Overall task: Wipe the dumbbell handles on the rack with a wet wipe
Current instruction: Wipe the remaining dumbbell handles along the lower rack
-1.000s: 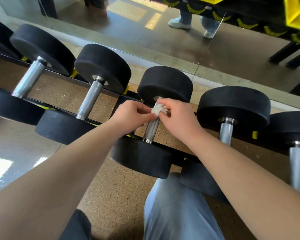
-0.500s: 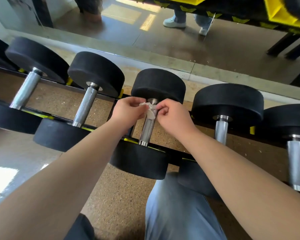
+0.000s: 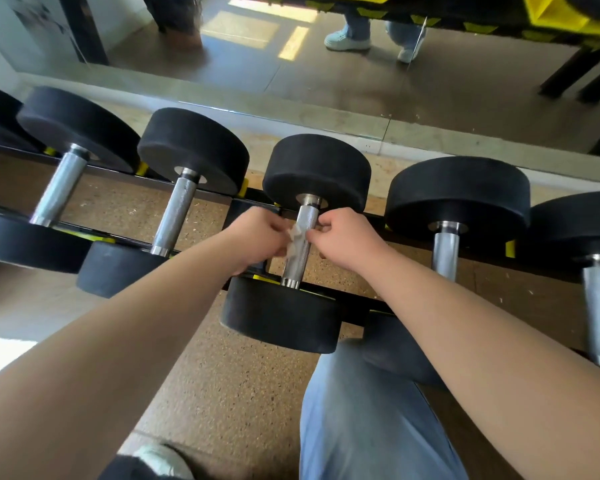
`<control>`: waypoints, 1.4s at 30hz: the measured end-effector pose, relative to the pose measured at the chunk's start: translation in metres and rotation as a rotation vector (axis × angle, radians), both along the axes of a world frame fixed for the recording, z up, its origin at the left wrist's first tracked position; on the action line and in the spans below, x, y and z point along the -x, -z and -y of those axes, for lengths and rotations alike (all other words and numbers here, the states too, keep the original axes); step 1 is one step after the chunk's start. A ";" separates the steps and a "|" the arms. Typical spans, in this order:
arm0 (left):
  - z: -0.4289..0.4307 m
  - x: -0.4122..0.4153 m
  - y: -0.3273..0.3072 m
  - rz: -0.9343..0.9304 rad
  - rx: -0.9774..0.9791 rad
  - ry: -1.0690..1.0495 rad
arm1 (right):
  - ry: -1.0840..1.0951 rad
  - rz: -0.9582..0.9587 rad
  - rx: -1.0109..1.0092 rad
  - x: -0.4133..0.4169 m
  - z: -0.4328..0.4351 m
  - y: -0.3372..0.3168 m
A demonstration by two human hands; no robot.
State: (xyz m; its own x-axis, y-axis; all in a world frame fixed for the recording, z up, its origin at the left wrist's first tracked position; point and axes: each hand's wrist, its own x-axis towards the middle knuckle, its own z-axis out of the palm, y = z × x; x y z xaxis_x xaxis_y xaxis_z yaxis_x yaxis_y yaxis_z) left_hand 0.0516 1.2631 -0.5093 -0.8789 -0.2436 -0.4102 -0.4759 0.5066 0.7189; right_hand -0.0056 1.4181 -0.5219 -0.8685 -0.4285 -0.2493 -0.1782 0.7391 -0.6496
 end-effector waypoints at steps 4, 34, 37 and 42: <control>-0.007 0.021 0.008 -0.079 -0.087 -0.094 | 0.020 0.052 0.006 -0.004 0.002 -0.005; 0.027 0.036 0.036 0.425 -0.915 -0.062 | 0.776 0.288 0.035 -0.073 0.058 -0.034; 0.032 0.041 0.041 0.446 -0.859 0.078 | 0.760 0.272 -0.014 -0.073 0.063 -0.035; 0.040 0.027 0.041 0.548 -0.410 0.557 | 0.692 0.301 -0.041 -0.070 0.063 -0.033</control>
